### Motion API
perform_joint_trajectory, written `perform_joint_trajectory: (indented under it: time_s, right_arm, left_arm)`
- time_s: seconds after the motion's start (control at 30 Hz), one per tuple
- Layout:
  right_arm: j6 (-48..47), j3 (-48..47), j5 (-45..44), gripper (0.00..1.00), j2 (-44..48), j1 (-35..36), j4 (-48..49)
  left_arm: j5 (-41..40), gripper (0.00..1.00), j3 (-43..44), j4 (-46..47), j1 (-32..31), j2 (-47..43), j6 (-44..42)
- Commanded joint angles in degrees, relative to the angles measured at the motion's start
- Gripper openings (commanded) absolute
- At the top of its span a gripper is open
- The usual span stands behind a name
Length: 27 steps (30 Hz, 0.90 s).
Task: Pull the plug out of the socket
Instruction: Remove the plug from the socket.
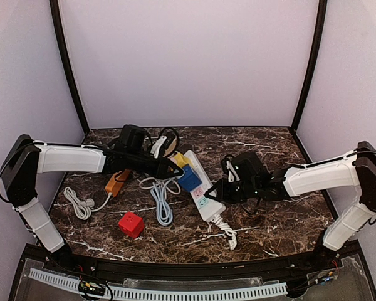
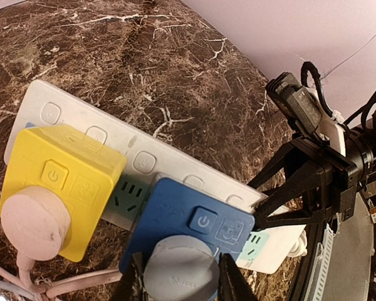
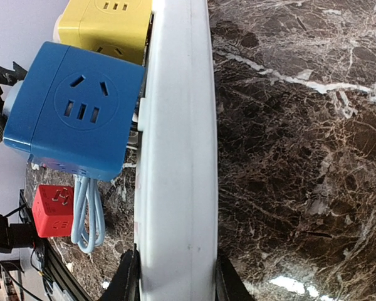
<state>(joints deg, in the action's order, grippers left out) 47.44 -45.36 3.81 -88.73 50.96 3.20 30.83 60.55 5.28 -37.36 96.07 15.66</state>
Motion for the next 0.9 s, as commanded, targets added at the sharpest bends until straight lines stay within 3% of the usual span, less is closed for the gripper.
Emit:
perform_joint_trajectory:
  time_s: [0.0, 0.87]
  right_arm:
    - [6.10, -0.21, -4.66, 0.00, -0.82, -0.79, -3.03]
    - [9.34, 0.32, -5.80, 0.00, -0.81, -4.72, -1.97]
  left_arm:
    - [1.64, 0.01, -0.60, 9.38, 0.90, -3.39, 1.65]
    - [3.90, 0.01, -2.94, 14.64, 0.63, -3.89, 1.83]
